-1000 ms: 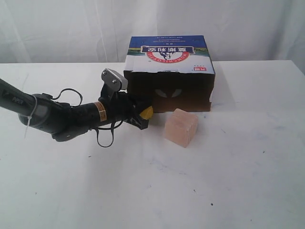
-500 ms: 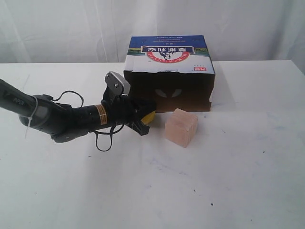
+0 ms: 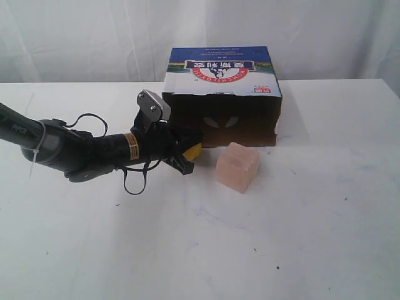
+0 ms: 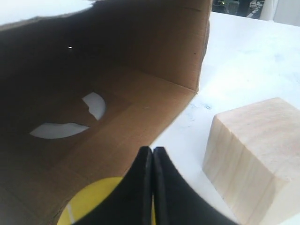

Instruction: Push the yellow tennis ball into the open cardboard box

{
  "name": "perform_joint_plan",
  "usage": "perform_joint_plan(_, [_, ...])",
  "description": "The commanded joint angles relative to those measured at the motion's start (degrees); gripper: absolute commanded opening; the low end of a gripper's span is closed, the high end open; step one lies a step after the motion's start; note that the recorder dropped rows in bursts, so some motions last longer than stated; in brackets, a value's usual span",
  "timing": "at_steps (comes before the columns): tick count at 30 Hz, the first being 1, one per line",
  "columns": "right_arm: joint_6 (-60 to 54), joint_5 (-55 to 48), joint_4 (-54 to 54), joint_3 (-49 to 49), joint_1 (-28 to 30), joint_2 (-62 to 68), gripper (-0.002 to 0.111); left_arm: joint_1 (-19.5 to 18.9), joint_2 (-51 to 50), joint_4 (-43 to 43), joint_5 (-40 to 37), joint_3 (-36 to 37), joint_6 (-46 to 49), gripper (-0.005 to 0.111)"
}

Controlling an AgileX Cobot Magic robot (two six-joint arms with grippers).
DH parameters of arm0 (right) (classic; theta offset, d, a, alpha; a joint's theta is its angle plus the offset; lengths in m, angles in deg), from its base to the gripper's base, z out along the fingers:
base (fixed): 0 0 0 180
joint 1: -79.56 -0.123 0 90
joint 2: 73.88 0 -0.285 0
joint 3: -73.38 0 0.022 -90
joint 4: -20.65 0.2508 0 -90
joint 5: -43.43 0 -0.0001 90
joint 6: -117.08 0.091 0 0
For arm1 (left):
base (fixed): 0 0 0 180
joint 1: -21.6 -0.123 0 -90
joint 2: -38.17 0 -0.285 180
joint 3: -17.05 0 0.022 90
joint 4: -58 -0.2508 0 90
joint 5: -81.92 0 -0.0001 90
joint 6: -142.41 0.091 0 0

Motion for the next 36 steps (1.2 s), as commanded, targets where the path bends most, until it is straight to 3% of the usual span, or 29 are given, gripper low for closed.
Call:
perform_joint_plan(1, [0.1, 0.4, 0.0, 0.1, 0.4, -0.3, 0.0, -0.2, 0.9, -1.8, -0.5, 0.6, -0.3, 0.0])
perform_joint_plan(16, [0.1, 0.4, 0.0, 0.1, 0.4, -0.3, 0.0, -0.2, 4.1, -3.2, 0.2, 0.6, 0.6, 0.0])
perform_joint_plan(23, [0.1, 0.4, 0.0, 0.1, 0.4, -0.3, 0.0, -0.2, 7.1, -4.8, -3.1, 1.5, -2.3, 0.0])
perform_joint_plan(26, [0.1, 0.4, 0.0, 0.1, 0.4, -0.3, 0.0, -0.2, 9.8, -0.3, -7.5, 5.8, -2.5, 0.0])
perform_joint_plan(32, [0.1, 0.4, 0.0, 0.1, 0.4, -0.3, 0.0, -2.1, 15.2, 14.4, -7.9, 18.2, 9.4, 0.0])
perform_joint_plan(33, [0.1, 0.4, 0.0, 0.1, 0.4, -0.3, 0.0, -2.8, 15.2, 20.5, -7.7, 20.6, 14.5, 0.0])
perform_joint_plan(36, [1.2, 0.4, 0.0, 0.1, 0.4, -0.3, 0.0, -3.1, 13.3, 24.4, -7.4, 21.0, 21.3, 0.0])
